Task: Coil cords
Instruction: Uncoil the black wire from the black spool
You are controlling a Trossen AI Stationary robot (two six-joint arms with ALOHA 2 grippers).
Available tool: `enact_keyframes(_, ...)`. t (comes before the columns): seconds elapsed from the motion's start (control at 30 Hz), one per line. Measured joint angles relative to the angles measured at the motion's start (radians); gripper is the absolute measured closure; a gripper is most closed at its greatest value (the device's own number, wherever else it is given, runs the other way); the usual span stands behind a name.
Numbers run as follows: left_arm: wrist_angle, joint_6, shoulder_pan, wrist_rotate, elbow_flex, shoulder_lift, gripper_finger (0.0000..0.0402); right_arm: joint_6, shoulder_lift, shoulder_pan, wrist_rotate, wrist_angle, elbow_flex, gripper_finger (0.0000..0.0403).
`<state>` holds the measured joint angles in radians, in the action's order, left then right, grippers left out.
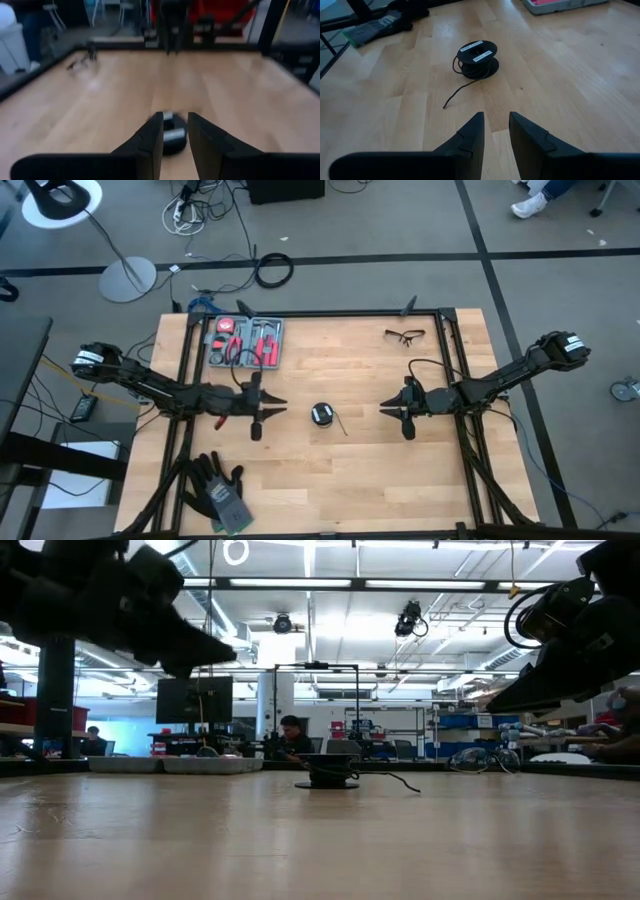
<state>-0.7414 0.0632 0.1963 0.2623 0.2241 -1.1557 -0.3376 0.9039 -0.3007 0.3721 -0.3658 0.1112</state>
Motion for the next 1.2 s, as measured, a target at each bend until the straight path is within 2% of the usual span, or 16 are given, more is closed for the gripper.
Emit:
enact_keyframes(0.33,-0.229,0.012,0.000,0.000,0.000,0.000,0.0310,0.000,0.000,0.000,0.000,0.000,0.000,0.0312)
enact_keyframes(0.5,-0.277,0.044,0.000,0.006,0.006,0.000,0.0310,0.000,0.000,0.000,0.000,0.000,0.000,0.0312)
enact_keyframes(0.63,-0.258,0.007,-0.008,0.019,0.056,0.000,0.0310,0.000,0.000,0.002,0.000,0.000,0.000,0.0312)
enact_keyframes(0.77,-0.047,-0.004,-0.055,0.026,0.177,0.000,0.0310,0.000,0.000,0.002,0.000,0.001,0.000,0.0312)
enact_keyframes(0.93,0.432,-0.003,-0.112,0.031,0.399,-0.019,0.0310,0.000,0.000,0.002,0.000,0.001,0.000,0.0312)
enact_keyframes(1.0,0.575,-0.007,-0.126,0.032,0.472,-0.034,0.0310,0.000,0.000,0.002,0.000,0.001,0.000,0.0312)
enact_keyframes(1.2,0.678,-0.002,-0.137,0.032,0.598,-0.064,0.0310,0.000,0.000,0.002,0.000,-0.008,0.000,0.0312)
